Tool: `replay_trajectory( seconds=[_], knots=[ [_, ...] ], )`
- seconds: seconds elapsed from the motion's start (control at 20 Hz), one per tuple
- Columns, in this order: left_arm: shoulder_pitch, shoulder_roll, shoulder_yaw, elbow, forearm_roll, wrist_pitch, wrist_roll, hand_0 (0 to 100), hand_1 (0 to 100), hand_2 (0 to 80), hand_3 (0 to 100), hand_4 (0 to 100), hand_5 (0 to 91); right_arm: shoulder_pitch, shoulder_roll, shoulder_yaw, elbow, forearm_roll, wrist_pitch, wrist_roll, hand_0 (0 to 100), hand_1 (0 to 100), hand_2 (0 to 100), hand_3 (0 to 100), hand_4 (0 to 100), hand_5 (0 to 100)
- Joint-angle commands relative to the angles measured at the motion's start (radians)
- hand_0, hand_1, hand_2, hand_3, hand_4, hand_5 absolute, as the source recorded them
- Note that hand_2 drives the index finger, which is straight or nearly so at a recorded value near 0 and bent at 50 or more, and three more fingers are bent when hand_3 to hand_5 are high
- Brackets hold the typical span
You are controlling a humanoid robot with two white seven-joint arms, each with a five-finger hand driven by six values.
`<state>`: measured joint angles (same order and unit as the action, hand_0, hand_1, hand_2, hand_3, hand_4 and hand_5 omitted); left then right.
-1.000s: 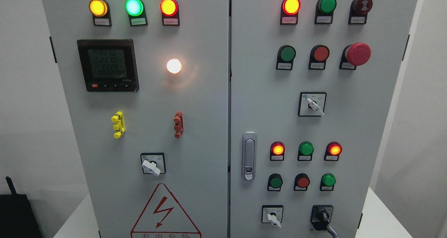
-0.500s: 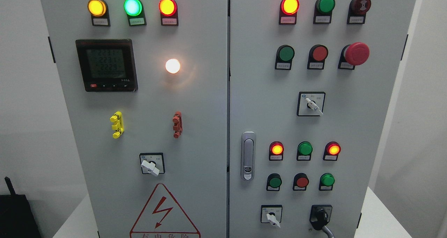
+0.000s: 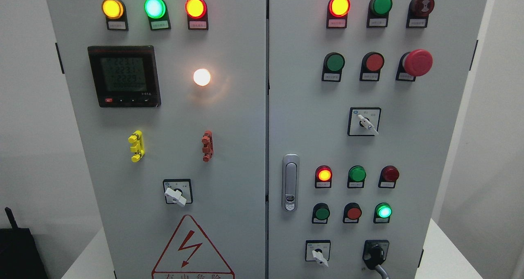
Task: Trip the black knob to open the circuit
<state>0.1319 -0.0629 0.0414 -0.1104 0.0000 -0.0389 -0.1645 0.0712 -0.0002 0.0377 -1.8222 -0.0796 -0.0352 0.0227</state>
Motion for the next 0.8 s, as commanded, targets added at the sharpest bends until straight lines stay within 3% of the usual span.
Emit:
replay_trajectory(
  seconds=[0.0, 0.75],
  knots=[
    [0.0, 0.0, 0.0, 0.0, -0.023, 0.001, 0.0, 12, 39, 0.0, 0, 0, 0.0, -0.001, 0.011, 0.008, -0.002, 0.0, -0.003, 0.0, 0, 0, 0, 100, 100, 100],
    [0.0, 0.0, 0.0, 0.0, -0.023, 0.001, 0.0, 12, 39, 0.0, 0, 0, 0.0, -0.007, 0.011, 0.008, -0.002, 0.0, -0.006, 0.0, 0, 0, 0, 100, 100, 100]
  ],
)
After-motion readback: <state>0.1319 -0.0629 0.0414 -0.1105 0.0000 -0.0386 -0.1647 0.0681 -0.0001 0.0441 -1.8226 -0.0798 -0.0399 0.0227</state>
